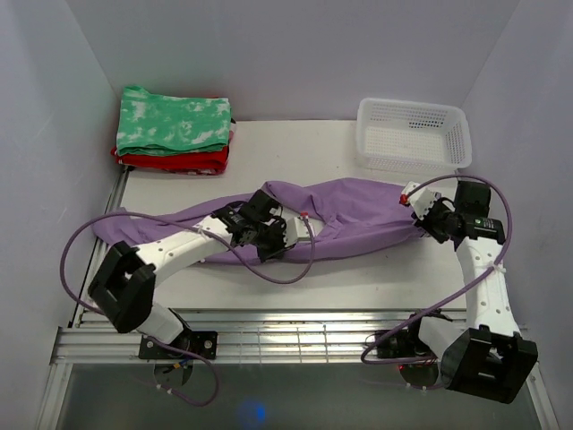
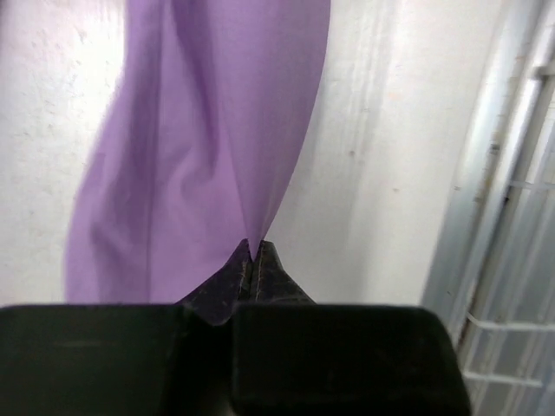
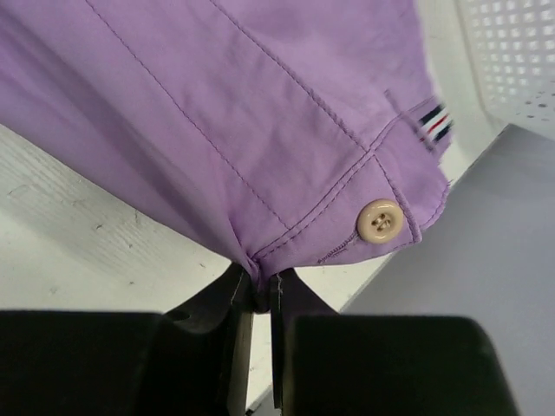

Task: Fold and stack the trousers
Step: Flatten the trousers out

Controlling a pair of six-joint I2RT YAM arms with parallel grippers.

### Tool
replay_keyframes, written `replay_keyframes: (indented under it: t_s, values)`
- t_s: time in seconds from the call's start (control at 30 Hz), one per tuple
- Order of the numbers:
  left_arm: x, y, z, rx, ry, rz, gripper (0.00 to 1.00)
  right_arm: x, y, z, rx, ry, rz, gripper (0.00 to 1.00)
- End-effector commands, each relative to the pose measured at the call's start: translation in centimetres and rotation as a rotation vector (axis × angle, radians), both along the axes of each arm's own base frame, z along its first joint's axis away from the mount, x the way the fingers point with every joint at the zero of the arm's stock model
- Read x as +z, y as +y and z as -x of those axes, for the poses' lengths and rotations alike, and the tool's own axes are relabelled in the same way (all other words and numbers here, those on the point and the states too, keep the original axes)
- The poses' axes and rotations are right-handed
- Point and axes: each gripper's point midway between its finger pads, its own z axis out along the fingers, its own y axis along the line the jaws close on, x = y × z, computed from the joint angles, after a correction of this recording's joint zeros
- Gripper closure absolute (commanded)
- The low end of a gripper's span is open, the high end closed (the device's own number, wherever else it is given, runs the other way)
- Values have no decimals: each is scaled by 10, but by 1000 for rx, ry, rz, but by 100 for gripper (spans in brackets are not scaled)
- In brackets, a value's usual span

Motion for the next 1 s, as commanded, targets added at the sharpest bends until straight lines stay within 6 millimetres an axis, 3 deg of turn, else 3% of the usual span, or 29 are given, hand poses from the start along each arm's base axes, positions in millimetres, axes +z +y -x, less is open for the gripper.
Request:
replay_keyframes:
  t_s: [0.0,0.1,0.13,0.17,0.2,0.23,0.27,0.3,0.33,0.37,0.4,0.47,0.5,0.53,0.57,0.67,0.73,0.83,0.9,0.97]
  values:
    - [66,0,28,-66,28,134,100,36,4,5,100,-28,41,92]
    - [79,3,11,-17,5,154,100,43,3,-12,91,11,12,92]
    - [83,7,-9,37,-10,158,100,39,3,-18,81,38,-5,92]
    - [69,7,-23,73,8,132,100,19,3,-29,50,123,-45,92]
    - [66,7,-41,108,-6,135,100,25,0,-44,32,124,-56,92]
    - [60,14,-59,159,1,124,100,0,-1,-55,11,223,-86,92]
    - [63,10,-77,182,-16,127,100,-7,0,-61,-26,270,-119,92]
    - [37,9,-91,212,16,83,99,-3,1,-74,-39,281,-131,92]
    - [27,10,-101,237,28,58,98,-11,0,-81,-66,316,-135,92]
    - [27,6,-117,270,20,54,95,-31,2,-86,-87,379,-153,87]
    - [3,6,-124,301,61,17,92,-30,3,-95,-122,382,-167,82]
    - [-11,9,-139,353,85,-4,87,-35,0,-104,-163,375,-169,67]
    - [-10,8,-147,381,89,-3,80,-34,-1,-106,-188,362,-174,59]
    - [-23,12,-151,403,111,-22,76,-28,-5,-108,-202,332,-153,51]
    - [-24,13,-154,415,114,-25,73,-25,-8,-106,-211,321,-140,39]
    - [-28,17,-160,445,120,-37,62,-1,-25,-95,-267,259,-111,27]
    - [-29,18,-158,449,128,-39,56,19,-28,-82,-293,233,-151,28]
    - [-22,17,-152,453,146,-18,48,25,-21,-40,-325,337,-248,36]
    - [-14,15,-150,451,147,4,43,7,-13,-11,-357,437,-287,41]
    - [-10,13,-147,452,153,16,37,-5,-3,3,-368,480,-329,43]
